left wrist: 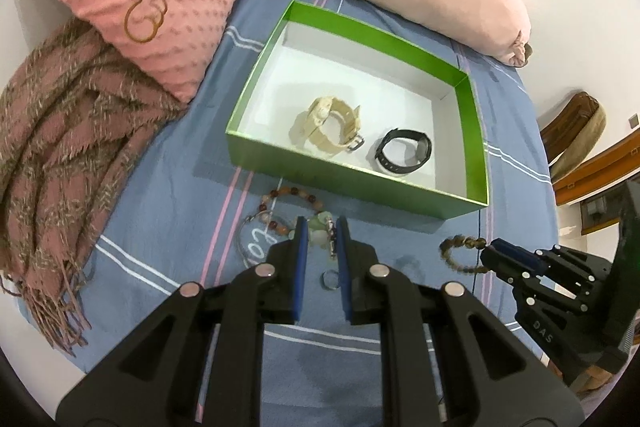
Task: Organize jewelry
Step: 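Carry the brown bead bracelet with the right tool into the box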
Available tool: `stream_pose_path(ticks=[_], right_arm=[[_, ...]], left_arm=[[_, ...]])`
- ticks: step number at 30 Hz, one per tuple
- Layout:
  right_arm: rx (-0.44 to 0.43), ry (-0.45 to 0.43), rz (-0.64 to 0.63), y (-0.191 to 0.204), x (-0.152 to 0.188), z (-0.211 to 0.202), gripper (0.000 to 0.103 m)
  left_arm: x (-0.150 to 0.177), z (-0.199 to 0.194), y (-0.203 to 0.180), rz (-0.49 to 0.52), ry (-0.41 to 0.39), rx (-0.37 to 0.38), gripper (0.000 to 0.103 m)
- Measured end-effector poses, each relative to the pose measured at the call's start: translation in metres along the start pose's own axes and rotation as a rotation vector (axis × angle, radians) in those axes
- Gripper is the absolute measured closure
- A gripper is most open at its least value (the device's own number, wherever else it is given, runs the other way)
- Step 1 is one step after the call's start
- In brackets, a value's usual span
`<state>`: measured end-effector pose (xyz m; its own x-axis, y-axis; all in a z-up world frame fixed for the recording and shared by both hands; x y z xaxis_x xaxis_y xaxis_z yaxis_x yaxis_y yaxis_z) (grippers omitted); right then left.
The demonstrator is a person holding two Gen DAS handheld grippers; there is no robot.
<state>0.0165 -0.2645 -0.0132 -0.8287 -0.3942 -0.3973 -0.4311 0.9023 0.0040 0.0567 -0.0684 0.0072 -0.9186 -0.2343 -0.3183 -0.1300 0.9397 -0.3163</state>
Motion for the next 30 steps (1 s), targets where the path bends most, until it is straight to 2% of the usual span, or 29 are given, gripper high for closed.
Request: stream_pose_path(ticks=[7, 15, 23, 30], right_arm=[[-0.001, -0.069, -0.031, 0.010, -0.028, -0.014, 0.092], [0.024, -0.148, -0.041, 0.002, -0.057, -0.030, 0.092], [0.054, -0.182, -0.038, -0.012, -0.082, -0.029, 0.092], [0.079, -0.202, -0.034, -0.024, -0.104, -0.021, 0.092]], left_arm=[[-0.011, -0.001, -0.018, 0.031, -0.018, 0.013, 0.089], [-0.032, -0.006, -0.036, 0.066, -0.045, 0.016, 0.089], [-0.055, -0.009, -0.056, 0.105, -0.079, 0.016, 0.089], [-0.075, 0.004, -0.070, 0.134, -0.094, 0.003, 0.089]])
Point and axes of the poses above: each gripper's, at about its wrist camera, not at the fingertips, and z roughly the way its jaws point, y to its left, x to its underside, the point moved 3 cm from there along z, roughly the way its jaws point, and after that the axes turned 11 degrees about -z, right-handed, at the moved point
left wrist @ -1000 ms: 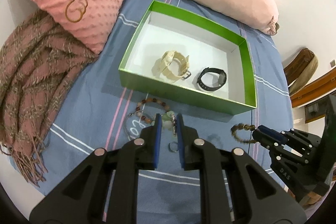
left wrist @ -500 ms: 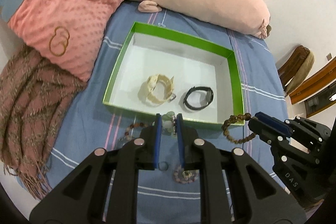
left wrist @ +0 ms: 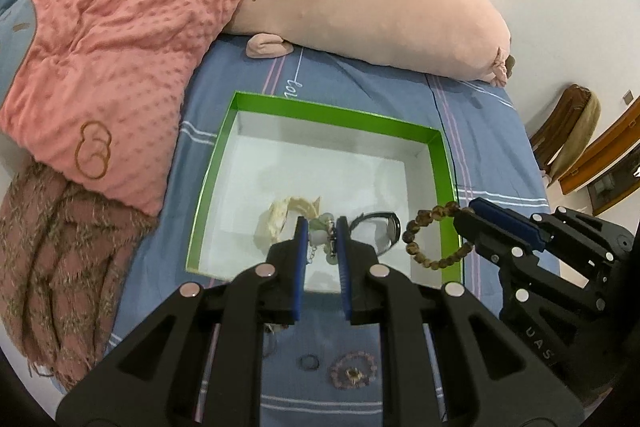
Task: Organize jewelry
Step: 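Carry the brown bead bracelet with the right tool into the box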
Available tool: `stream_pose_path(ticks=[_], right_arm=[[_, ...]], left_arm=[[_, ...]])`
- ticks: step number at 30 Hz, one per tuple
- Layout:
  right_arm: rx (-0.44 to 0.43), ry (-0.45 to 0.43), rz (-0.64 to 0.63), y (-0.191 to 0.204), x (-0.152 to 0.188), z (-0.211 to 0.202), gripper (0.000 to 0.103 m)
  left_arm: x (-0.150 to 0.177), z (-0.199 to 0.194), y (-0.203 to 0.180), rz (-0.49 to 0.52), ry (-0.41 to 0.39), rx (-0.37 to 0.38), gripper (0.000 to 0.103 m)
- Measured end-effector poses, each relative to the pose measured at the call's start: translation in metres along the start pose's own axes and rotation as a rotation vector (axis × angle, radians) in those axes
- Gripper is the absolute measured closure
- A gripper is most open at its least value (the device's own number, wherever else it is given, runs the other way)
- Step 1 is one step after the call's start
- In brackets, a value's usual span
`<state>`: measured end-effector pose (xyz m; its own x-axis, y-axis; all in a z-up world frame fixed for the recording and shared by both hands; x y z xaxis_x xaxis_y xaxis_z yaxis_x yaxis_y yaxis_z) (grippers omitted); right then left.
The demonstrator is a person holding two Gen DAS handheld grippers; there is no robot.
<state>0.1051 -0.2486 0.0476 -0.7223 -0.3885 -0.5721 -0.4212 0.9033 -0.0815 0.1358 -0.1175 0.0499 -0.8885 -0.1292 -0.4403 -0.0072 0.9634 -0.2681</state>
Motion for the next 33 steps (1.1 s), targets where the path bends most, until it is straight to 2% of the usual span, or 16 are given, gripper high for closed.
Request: stream_pose_path(ticks=[9, 19, 33], right_arm=[[0.017, 0.036, 0.009, -0.013, -0.012, 0.033, 0.092], [0.008, 0.106, 0.027, -0.017, -0.002, 0.066, 0.092], [-0.028, 0.175, 0.050, -0.023, 0.011, 0.097, 0.092]], left_arm=[[-0.014, 0.037, 0.004, -0.028, 0.038, -0.029, 0.089], [-0.011, 0.075, 0.008, -0.051, 0.078, -0.087, 0.089], [-0.006, 0.098, 0.010, -0.053, 0.122, -0.108, 0.089]])
Point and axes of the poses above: each gripper's, at about its wrist camera, not at the fingertips, and z roughly the way its jaws point, y to its left, x to its underside, the point moved 3 cm from there along z, roughly the way its jaws point, and after that the axes turned 11 degrees about -z, right-handed, at the moved point
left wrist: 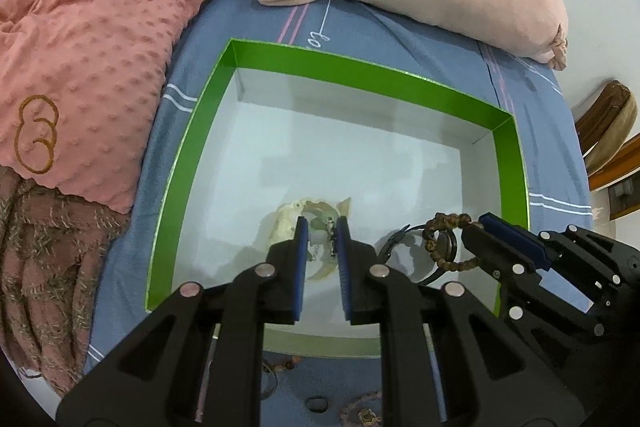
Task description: Organize jewelry
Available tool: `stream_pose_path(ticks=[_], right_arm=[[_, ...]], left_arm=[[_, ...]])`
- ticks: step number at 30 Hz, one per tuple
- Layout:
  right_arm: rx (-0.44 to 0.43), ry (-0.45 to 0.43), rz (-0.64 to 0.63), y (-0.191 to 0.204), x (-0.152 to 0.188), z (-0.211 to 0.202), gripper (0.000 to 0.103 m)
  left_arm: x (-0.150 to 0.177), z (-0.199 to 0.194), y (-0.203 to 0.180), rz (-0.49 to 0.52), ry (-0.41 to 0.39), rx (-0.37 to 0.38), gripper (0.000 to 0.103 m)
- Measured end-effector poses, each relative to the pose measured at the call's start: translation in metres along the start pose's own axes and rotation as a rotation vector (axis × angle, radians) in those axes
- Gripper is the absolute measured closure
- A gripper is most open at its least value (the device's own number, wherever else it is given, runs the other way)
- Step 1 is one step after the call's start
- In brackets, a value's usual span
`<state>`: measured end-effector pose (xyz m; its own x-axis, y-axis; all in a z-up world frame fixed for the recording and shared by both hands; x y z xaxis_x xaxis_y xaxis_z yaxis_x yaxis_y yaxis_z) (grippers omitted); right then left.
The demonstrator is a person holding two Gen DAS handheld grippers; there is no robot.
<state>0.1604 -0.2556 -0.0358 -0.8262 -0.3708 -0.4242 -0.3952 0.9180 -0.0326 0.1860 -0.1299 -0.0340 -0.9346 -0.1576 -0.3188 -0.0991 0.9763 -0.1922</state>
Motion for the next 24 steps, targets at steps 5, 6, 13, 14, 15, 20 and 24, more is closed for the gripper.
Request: stream_pose_path(ticks=[5, 6, 13, 14, 15, 20, 24], right_arm=[[-0.004, 0.023, 0.009, -0.002, 0.003, 0.009, 0.092], [-0.003, 0.027, 0.010, -0.003, 0.003, 0.010, 0.091], [0.008, 0.025, 0.028, -0.008, 0.006, 0.007, 0.072], [0.006, 0.017, 0.031, -0.009, 0.006, 0.003, 0.072], [0.007, 0.011, 0.033, -0.010, 0.006, -0.001, 0.072], [-0.021, -0.051, 0.031, -0.011, 0.014, -0.041, 0.072], [-0.113, -0.069, -0.009, 0.003, 0.038, -0.069, 0.072]], left_arm=[[0.000, 0.010, 0.000, 0.002, 0.022, -0.011, 0.089], [0.001, 0.012, 0.001, 0.001, 0.028, -0.013, 0.089], [0.004, 0.012, 0.003, 0.007, 0.030, -0.020, 0.081], [0.003, 0.010, 0.005, 0.005, 0.026, -0.020, 0.077], [0.004, 0.008, 0.006, 0.002, 0.023, -0.020, 0.072], [0.010, -0.022, 0.026, -0.007, -0.025, -0.017, 0.067], [0.026, -0.044, 0.054, -0.022, -0.050, -0.045, 0.066]])
Point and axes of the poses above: each gripper's, at about its wrist camera, not at the fingertips, and z roughly the way its jaws point, y to its left, x to its underside, the point moved 3 cm from there along z, roughly the way its jaws point, and after that the axes turned 11 degrees about -z, right-handed, at the moved point
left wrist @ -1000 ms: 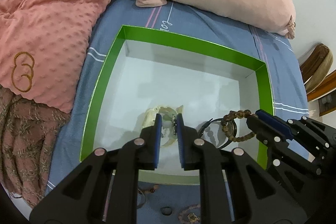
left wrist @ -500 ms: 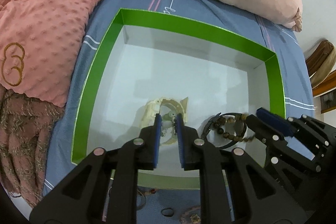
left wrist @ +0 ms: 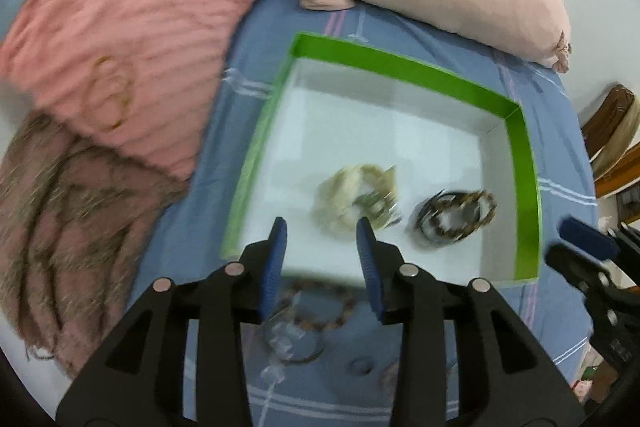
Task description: Organize jewelry
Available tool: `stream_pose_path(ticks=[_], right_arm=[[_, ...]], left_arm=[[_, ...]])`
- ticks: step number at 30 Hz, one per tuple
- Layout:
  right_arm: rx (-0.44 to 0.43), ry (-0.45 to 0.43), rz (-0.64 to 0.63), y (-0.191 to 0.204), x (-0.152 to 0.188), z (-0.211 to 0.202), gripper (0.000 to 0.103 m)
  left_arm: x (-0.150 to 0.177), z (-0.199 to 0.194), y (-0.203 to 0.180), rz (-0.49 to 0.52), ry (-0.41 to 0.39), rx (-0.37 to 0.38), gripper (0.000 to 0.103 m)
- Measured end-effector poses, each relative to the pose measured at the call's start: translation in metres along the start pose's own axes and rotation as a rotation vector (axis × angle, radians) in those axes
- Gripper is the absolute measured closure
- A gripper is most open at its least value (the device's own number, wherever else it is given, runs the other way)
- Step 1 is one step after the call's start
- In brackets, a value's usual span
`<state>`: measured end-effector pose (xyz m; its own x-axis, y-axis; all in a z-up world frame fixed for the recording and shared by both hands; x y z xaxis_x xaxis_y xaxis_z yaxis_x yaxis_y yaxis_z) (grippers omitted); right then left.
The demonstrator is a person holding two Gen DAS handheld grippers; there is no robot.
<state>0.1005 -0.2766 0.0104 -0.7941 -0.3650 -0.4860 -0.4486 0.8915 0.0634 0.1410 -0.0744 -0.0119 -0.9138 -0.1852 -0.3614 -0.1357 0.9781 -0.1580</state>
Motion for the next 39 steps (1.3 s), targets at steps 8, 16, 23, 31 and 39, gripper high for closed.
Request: stream_pose_path(ticks=[8, 16, 23, 31, 39], right_arm=[[-0.082, 0.183, -0.097, 0.054, 0.071, 0.038, 0.078], [-0.059, 0.299, -0.134, 0.066, 0.087, 0.091, 0.080], [-0.039, 0.317, -0.182, 0.081, 0.092, 0.098, 0.080], [-0.015, 0.312, -0.209, 0.092, 0.096, 0.097, 0.079], [0.012, 0.305, -0.243, 0.115, 0.103, 0.097, 0.079]], left_arm=[[0.039, 0.016, 0.047, -0.054, 0.077, -0.056, 0.066], [0.047, 0.045, 0.049, -0.064, 0.121, -0.068, 0.066], [0.047, 0.066, 0.051, -0.066, 0.150, -0.093, 0.060], [0.045, 0.081, 0.047, -0.015, 0.175, -0.110, 0.053], [0.050, 0.088, 0.028, 0.036, 0.183, -0.110, 0.053]])
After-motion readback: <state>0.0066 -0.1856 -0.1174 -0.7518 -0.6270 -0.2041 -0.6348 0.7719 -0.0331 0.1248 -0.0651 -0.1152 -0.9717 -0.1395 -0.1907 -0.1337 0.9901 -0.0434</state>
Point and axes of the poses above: each gripper's, at about its wrist camera, not at the fingertips, and z roughly the way its jaws point, y to its left, x to its underside, the point moved 3 cm from there along z, roughly the way its jaws point, and after that the axes turned 11 degrees about -z, right-handed, at the moved point
